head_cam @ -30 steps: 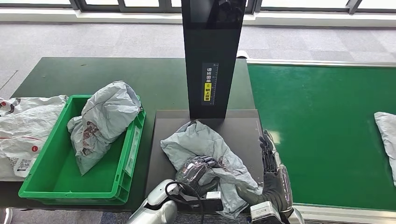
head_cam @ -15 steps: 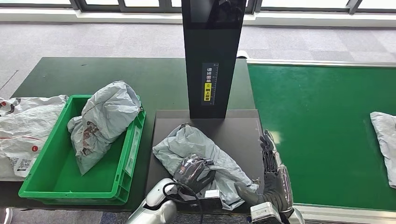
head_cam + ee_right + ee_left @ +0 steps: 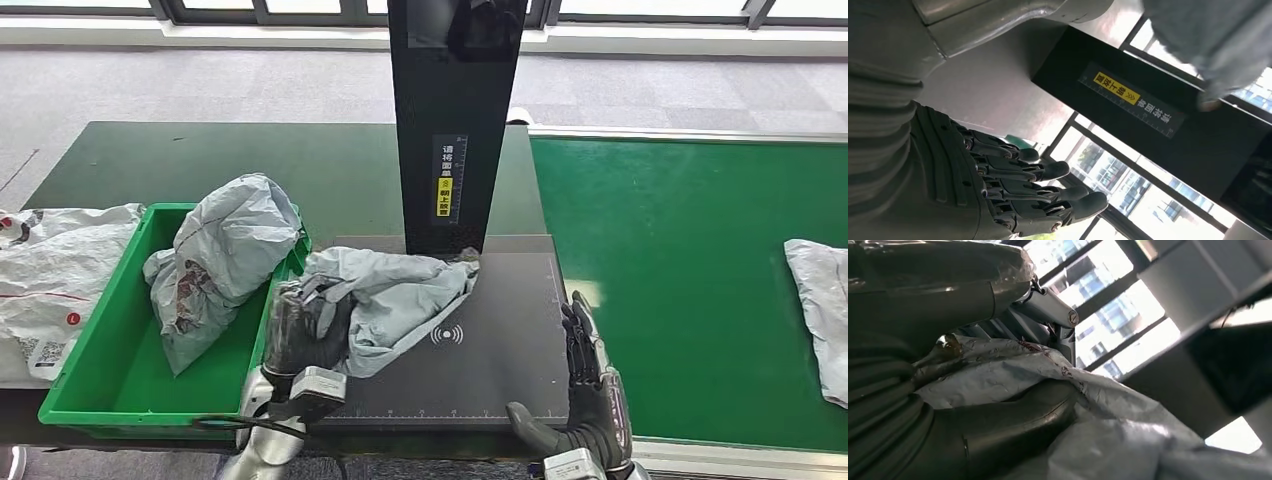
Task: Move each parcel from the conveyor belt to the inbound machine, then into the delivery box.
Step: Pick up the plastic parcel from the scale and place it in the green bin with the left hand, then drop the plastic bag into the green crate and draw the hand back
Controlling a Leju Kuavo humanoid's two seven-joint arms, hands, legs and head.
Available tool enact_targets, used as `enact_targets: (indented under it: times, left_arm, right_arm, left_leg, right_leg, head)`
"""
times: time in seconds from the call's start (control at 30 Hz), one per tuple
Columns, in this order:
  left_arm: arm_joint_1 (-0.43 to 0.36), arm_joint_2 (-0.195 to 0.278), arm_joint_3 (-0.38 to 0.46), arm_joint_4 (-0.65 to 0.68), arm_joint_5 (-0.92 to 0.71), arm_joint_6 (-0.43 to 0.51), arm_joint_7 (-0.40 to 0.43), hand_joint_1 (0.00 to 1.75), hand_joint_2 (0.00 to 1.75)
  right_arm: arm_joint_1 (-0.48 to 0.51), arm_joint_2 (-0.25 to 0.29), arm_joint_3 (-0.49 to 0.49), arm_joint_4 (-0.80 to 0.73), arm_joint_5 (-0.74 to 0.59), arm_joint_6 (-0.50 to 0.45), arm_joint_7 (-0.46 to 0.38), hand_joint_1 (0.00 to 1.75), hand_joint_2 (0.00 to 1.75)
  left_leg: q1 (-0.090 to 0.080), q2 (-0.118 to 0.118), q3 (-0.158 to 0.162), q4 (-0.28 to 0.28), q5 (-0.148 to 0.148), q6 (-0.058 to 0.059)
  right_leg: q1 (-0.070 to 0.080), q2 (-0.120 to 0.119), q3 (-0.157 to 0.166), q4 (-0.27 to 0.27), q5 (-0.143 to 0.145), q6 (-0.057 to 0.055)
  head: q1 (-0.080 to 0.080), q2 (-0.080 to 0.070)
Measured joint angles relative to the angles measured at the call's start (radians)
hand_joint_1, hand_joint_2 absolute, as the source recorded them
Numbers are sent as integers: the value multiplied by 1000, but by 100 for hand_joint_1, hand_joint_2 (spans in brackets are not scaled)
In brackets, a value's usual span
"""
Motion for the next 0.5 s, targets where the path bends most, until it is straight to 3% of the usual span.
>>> enact_targets:
  times: [0.13,0.3,0.5]
  left_arm:
    - [34,25,42,-131,150,0,-45,175,175]
    - [63,68,83,-248,316,64,-66,175,175]
    - [51,80,200,-275,428,55,-62,175,175]
  right_arm:
    - [0,0,0,0,-3,6,-6,0,175]
    - [1,0,0,0,-6,3,-9,0,175]
    - [6,0,0,-5,-8,1,-5,0,175]
  left_leg:
    - [0,0,0,0,0,0]
    - [0,0,1,0,0,0]
    - [0,0,1,0,0,0]
  right_leg:
    - [0,0,0,0,0,0]
    - [0,0,1,0,0,0]
    - [0,0,0,0,0,0]
  head:
    - [0,0]
    - [0,0]
    - [0,0]
